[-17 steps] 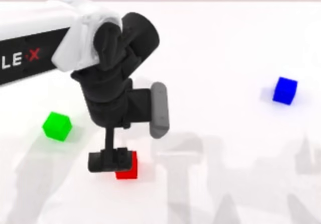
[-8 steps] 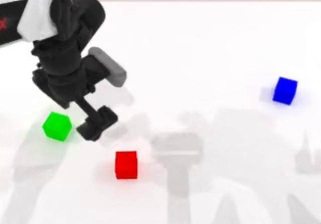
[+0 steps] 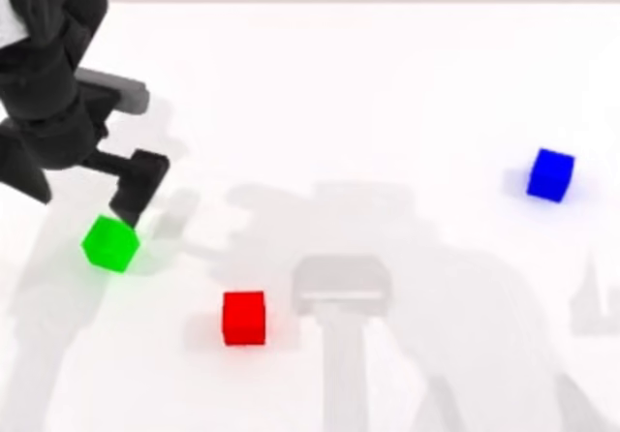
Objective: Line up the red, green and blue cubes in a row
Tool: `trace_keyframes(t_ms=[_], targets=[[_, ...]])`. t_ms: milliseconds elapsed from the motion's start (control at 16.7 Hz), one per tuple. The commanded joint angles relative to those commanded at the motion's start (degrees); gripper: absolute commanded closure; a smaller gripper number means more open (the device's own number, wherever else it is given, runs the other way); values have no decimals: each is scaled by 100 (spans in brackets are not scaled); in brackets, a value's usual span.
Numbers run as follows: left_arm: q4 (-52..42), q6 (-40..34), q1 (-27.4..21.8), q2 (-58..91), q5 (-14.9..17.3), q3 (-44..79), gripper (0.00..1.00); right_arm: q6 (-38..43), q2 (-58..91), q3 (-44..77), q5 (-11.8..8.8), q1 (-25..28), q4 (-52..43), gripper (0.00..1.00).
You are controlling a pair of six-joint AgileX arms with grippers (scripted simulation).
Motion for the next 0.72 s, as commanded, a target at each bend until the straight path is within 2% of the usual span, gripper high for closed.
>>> trace_keyframes(t_ms=[360,720], targets=[[222,-2,-6,73,0,-169,0,0,0,0,0,0,0,0],[1610,17,9,648,4,-922,0,0,0,0,0,0,0,0]])
